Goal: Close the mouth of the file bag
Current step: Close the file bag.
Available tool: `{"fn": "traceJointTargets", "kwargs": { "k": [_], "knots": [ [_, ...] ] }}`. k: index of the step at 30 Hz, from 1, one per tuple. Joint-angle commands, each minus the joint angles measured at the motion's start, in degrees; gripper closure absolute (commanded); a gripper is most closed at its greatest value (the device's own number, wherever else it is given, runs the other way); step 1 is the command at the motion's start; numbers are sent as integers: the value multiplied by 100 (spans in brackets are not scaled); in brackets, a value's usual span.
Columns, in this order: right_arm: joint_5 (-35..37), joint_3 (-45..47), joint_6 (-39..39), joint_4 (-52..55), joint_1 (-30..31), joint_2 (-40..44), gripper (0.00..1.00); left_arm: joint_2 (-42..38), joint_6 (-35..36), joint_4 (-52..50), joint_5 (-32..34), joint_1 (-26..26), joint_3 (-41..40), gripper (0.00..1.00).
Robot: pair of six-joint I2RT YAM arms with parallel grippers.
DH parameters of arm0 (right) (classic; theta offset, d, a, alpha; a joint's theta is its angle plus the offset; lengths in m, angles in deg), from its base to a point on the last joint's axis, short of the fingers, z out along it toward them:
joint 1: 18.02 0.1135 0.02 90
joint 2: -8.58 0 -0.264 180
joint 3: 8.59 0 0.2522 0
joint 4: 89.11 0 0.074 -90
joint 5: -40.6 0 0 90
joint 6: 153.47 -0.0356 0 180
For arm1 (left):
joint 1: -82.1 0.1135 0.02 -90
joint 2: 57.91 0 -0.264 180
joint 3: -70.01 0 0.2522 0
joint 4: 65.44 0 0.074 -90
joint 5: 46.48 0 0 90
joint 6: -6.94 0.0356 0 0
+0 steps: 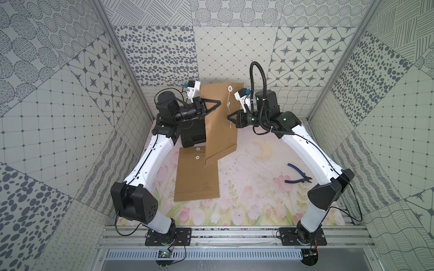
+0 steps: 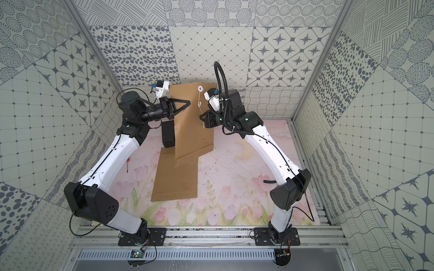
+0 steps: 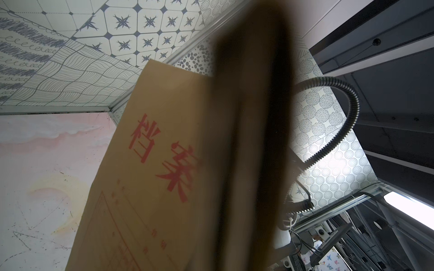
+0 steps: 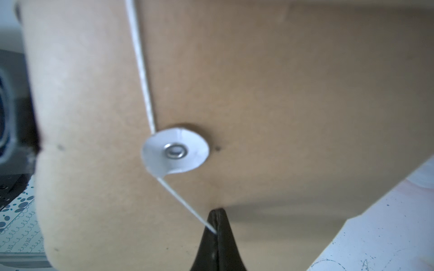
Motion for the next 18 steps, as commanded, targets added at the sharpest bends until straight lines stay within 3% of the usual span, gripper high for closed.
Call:
{"fn": "traceJointTargets", "kwargs": {
  "k": [1,4,12,18],
  "knots": [
    [-8,-162,4,319,267,-38,99,-2,57,955,-99,-9,140,100],
    [-26,-132,-148,249,373,-1,96,26,80,970,-47,-9,142,100],
    [112,-146,-238,381,360,-43,67,-28,-47,1095,-62,-1,266,100],
    [104,394,-392,166,61,351,62,-17,-218,1299,-86,-1,240,100]
  ]
}}
